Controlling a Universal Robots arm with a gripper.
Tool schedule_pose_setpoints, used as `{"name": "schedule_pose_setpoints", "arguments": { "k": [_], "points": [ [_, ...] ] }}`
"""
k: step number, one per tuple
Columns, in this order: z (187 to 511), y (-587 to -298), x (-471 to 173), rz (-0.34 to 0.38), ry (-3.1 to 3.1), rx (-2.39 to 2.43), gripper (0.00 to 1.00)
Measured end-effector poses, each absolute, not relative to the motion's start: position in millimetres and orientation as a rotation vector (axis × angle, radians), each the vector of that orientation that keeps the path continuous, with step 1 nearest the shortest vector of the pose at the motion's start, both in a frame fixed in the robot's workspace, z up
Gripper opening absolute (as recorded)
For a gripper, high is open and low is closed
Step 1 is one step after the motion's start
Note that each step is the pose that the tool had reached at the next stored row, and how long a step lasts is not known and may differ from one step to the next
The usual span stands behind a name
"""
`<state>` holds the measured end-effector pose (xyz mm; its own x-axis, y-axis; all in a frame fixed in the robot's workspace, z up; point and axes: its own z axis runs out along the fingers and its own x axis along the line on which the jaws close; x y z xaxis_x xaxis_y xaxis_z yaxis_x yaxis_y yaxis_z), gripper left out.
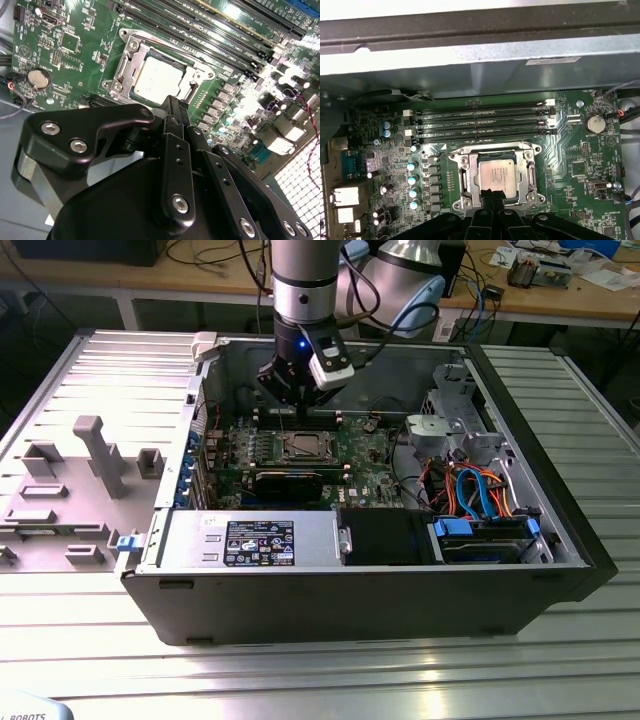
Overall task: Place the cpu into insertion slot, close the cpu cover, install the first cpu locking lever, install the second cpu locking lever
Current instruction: 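Install the first cpu locking lever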
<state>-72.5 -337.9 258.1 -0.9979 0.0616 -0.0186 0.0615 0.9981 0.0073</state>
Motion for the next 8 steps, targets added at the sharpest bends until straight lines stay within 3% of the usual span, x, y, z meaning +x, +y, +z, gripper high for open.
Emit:
{"name": "schedule_pose_setpoints", "arguments": {
  "k": [8],
  "points": [
    [258.0,-337.9,-86.1,0.011,3.121,0.055,0.11]
  ]
}}
